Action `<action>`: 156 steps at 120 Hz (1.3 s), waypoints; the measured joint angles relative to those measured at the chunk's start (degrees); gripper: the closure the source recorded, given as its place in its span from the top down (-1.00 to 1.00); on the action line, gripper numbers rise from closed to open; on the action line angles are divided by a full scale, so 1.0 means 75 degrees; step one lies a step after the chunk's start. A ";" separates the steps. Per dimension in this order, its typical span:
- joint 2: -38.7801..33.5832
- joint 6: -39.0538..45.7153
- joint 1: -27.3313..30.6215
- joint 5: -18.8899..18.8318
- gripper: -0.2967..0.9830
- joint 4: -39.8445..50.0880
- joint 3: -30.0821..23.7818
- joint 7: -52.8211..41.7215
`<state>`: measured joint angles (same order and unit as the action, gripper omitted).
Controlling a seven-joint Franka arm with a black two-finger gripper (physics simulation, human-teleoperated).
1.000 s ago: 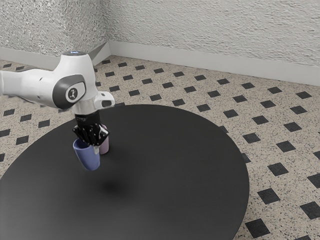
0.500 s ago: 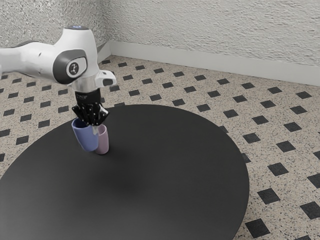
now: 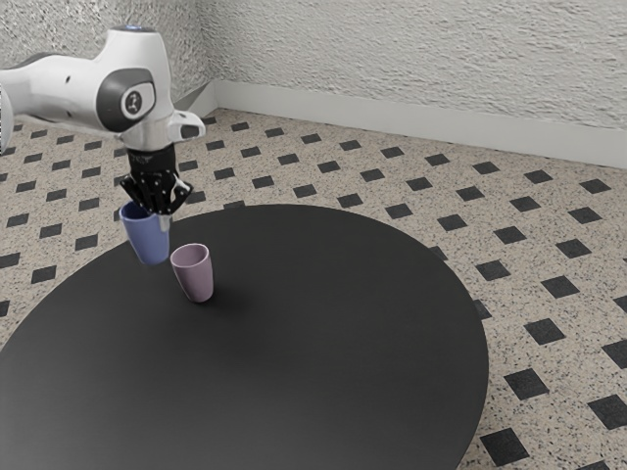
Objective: Place the right cup onto the left cup
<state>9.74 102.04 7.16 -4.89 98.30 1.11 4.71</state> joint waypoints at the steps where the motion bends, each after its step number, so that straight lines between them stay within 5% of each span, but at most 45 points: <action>1: 0.0021 -0.0011 0.0000 -0.0004 -0.69 -0.0031 0.0004 -0.0005; 156: 0.2338 -0.0898 -0.0047 -0.0087 -0.69 -0.2974 -0.0078 -0.0690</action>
<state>27.28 95.30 6.81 -5.55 76.00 0.53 -0.46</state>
